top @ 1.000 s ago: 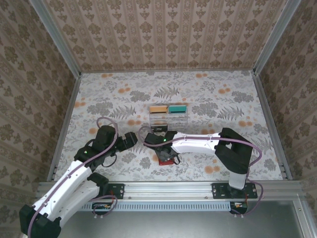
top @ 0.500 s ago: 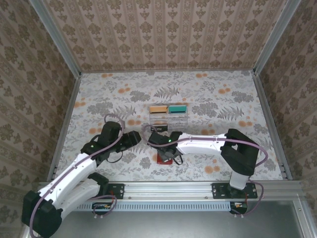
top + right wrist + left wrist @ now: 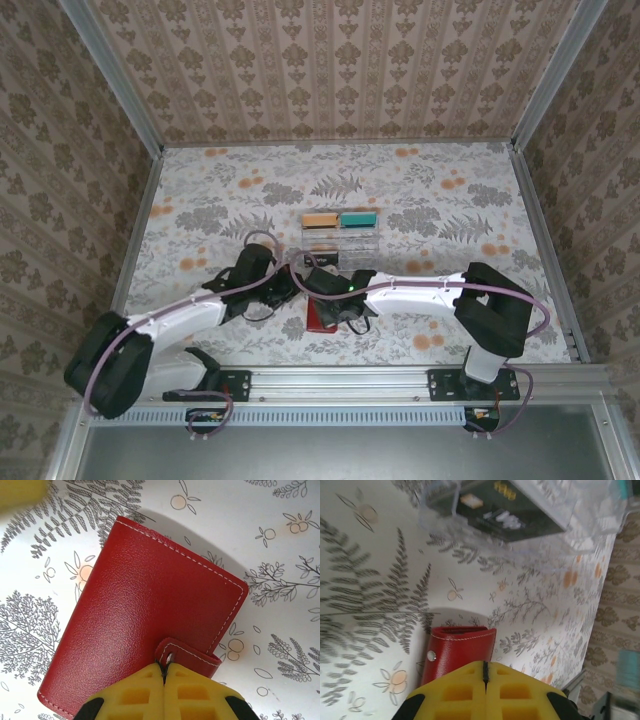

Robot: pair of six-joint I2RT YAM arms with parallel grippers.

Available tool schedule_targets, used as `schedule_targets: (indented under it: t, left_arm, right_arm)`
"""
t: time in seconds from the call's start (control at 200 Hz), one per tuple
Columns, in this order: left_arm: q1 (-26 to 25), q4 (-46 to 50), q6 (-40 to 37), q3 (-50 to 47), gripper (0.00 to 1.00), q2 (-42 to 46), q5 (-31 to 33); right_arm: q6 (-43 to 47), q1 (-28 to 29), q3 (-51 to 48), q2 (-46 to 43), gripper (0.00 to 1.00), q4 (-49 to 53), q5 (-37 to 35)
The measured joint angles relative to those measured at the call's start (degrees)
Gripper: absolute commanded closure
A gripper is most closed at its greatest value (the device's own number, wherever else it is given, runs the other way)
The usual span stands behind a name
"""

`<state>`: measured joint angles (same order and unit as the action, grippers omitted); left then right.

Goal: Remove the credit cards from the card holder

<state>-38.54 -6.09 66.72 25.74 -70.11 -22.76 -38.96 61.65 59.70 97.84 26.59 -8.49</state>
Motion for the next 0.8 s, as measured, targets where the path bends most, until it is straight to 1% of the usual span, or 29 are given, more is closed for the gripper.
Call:
schedule_targets:
  t: [0.165, 0.28, 0.4, 0.635, 0.645, 0.695, 0.765, 0.8]
  left_arm:
    - [-2.7, -2.1, 1.2, 2.4, 1.0, -8.4, -1.8]
    - [-3.1, -2.0, 1.8, 2.8, 1.0, -12.9, -2.8]
    - [-3.1, 0.3, 1.7, 4.7, 1.0, -14.1, -3.5]
    - [-3.0, 4.1, -0.3, 7.1, 1.0, -14.9, -3.7]
    - [-3.0, 4.3, -0.5, 7.2, 0.99, -14.8, -3.6]
    - [-2.7, 6.1, -1.4, 7.5, 0.83, -13.9, -3.1]
    - [-1.9, 10.4, -3.4, 8.2, 0.53, -11.3, -1.9]
    - [-1.1, 12.8, -4.6, 8.7, 0.47, -9.4, -1.2]
  right_arm:
    - [0.0, 0.0, -0.2, 0.0, 1.0, -1.2, 0.0]
    - [0.0, -0.1, -0.8, -0.3, 1.0, -1.7, 0.0]
    - [-0.1, -0.6, -2.3, -2.3, 1.0, -2.8, 0.0]
    - [-0.7, -2.6, -6.5, -9.5, 1.0, -3.7, 0.3]
    - [-0.7, -2.7, -6.6, -9.7, 1.0, -3.7, 0.3]
    - [-0.7, -3.2, -7.0, -10.9, 1.0, -3.7, 0.5]
    - [-0.7, -3.6, -7.0, -12.3, 1.0, -4.1, 1.0]
    - [-0.7, -3.8, -6.9, -12.9, 1.0, -4.3, 1.4]
